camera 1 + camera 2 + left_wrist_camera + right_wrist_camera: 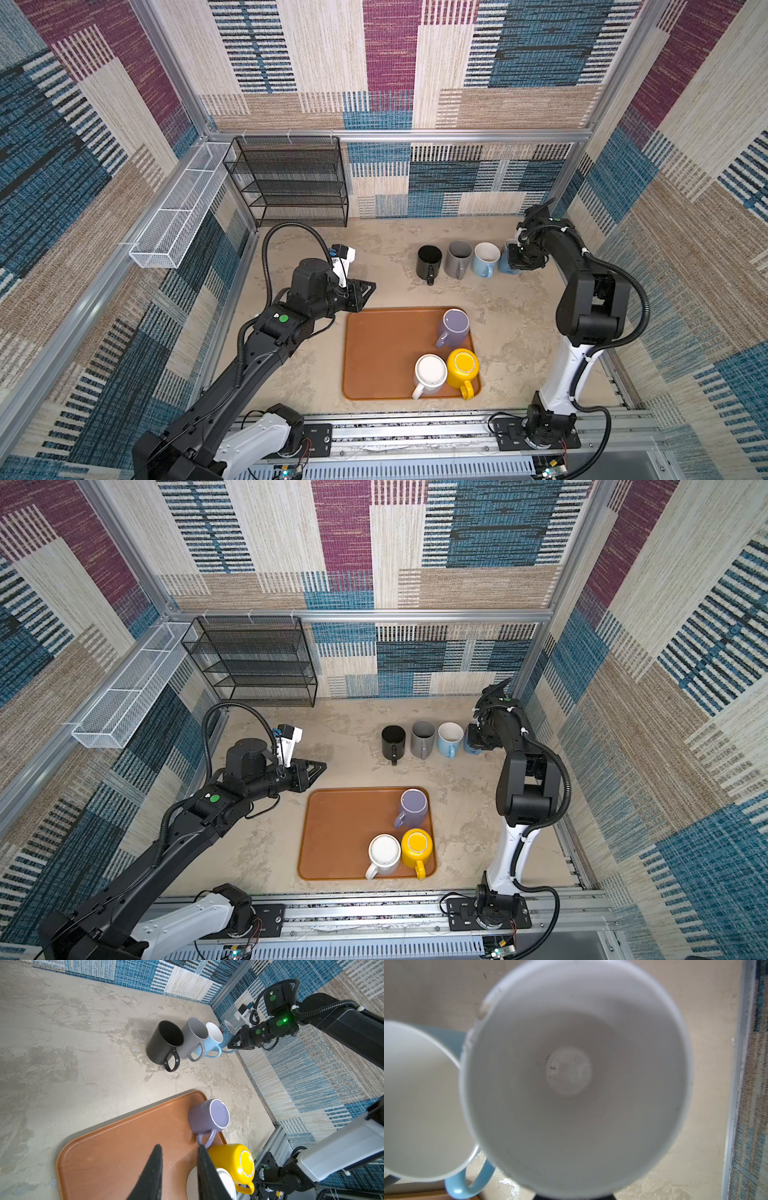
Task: Turn the mug right side up
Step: 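Lower the light blue mug onto the table beside the white mug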
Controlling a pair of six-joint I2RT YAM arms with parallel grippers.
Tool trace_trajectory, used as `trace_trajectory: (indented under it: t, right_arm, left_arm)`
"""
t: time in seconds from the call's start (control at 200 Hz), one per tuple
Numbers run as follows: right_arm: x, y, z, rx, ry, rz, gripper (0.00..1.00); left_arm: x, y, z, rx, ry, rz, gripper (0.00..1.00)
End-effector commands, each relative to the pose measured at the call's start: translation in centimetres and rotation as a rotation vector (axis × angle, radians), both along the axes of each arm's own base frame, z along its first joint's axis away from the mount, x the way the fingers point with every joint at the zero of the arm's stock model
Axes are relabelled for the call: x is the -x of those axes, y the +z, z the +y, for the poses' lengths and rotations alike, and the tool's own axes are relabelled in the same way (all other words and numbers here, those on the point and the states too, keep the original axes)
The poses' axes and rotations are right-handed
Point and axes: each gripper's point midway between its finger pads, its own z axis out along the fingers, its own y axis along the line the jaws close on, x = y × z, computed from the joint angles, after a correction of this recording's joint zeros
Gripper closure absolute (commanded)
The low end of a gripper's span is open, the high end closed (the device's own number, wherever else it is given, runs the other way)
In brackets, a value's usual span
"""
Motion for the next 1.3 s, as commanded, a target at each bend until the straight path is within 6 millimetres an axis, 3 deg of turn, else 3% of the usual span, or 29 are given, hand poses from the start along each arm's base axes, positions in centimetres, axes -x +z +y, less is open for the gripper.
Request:
trace_trajectory:
  t: [0.0,1.292]
  right_arm:
    - [-0.9,0.2,-0.2,0.017,0.008,-0.037,1.0]
    - [0.0,-1.6,-0.6,0.081,0.02,0.03,1.0]
  left_arm:
    - [-0.1,0.2,0.5,-0.029,0.009,-0.039,0.74]
    - [0.2,-0.4,0.9,-0.087,0.001,-0.022,0.72]
